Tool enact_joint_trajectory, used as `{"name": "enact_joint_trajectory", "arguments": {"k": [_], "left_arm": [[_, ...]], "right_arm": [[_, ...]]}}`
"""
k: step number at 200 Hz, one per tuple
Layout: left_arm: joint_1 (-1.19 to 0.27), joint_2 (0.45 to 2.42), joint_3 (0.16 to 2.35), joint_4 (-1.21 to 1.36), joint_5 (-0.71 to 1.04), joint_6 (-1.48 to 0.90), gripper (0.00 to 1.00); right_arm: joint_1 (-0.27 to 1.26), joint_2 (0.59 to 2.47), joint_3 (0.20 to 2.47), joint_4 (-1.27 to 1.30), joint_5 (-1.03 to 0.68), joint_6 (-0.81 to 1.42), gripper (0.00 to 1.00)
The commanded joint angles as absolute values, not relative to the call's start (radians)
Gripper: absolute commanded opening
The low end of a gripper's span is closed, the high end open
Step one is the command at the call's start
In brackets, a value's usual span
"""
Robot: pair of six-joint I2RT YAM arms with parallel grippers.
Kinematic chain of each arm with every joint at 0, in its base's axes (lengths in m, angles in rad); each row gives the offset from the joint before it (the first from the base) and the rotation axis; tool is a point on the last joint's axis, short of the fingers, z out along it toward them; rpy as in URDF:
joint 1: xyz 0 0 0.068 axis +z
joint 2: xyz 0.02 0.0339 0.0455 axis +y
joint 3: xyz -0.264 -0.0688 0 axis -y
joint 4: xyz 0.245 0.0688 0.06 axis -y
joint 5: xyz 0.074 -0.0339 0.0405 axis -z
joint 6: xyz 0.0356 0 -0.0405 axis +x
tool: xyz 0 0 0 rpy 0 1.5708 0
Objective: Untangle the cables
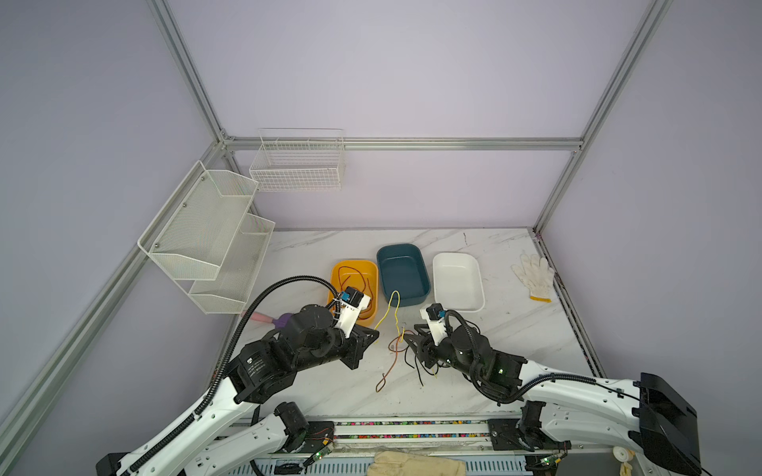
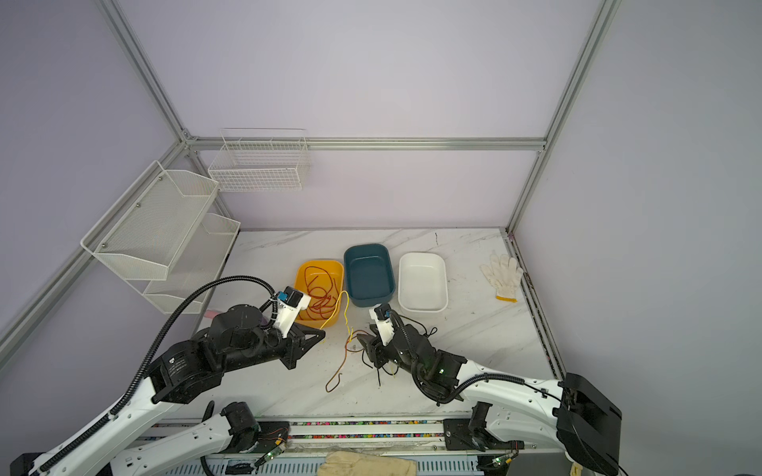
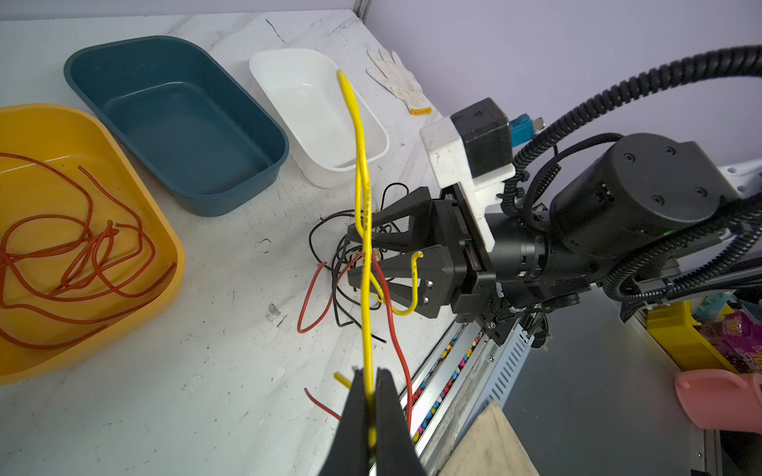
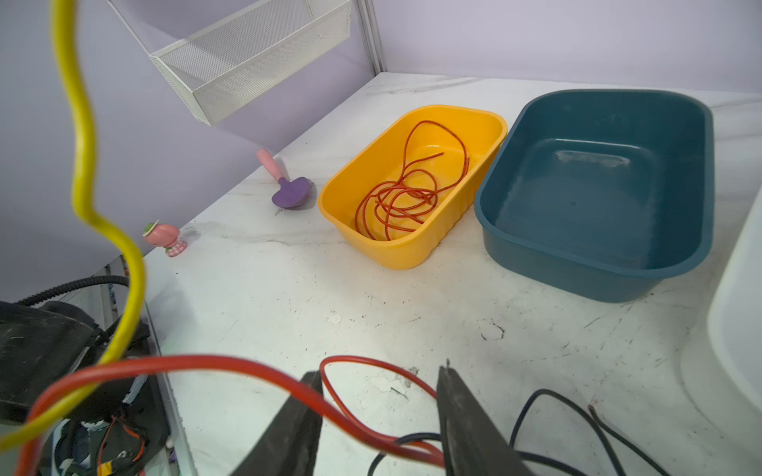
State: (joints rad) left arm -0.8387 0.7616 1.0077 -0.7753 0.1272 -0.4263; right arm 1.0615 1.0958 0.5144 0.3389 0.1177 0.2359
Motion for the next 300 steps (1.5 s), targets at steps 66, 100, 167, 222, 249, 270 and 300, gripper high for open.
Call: {"name": "enact_joint_trajectory", "arguments": {"k": [66,100,167,222,249,270,300], "left_arm": [[-0.836,0.735,1.094,-0.756,0.155,-0.410,0.00],[-0.836,0.718,1.077,-0.762,0.151,-0.411,0.00],[-0.836,0.680,1.044,-0.819,0.105,-0.410,0.00],[-0.836,0.687,1.031,-0.916,0.024,-0.392,0.00],[-0.835,0.705,1.033,-0.938,-0.004,-0.379,0.00],[-0.836,0.728,1.036,-0.943,-0.020,-0.369,0.00],[-0.833,0.780,1.051,-0.930,-0.029,-0.340,0.00]], "right_arm": [[1.069,1.111,0.514,0.458,0.204,0.191,0.14],[1.069,1.044,0.487,0.458,0.253,0.202,0.03],[1.066,0.839,0.469,0.381,0.422,0.350,0.00],[1.051,0.603,0.507,0.210,0.558,0.495,0.00],[1.048,0.537,0.551,0.110,0.609,0.544,0.00],[1.046,0.491,0.589,0.043,0.638,0.572,0.00],[1.047,0.406,0.628,0.002,0.655,0.578,0.00]]}}
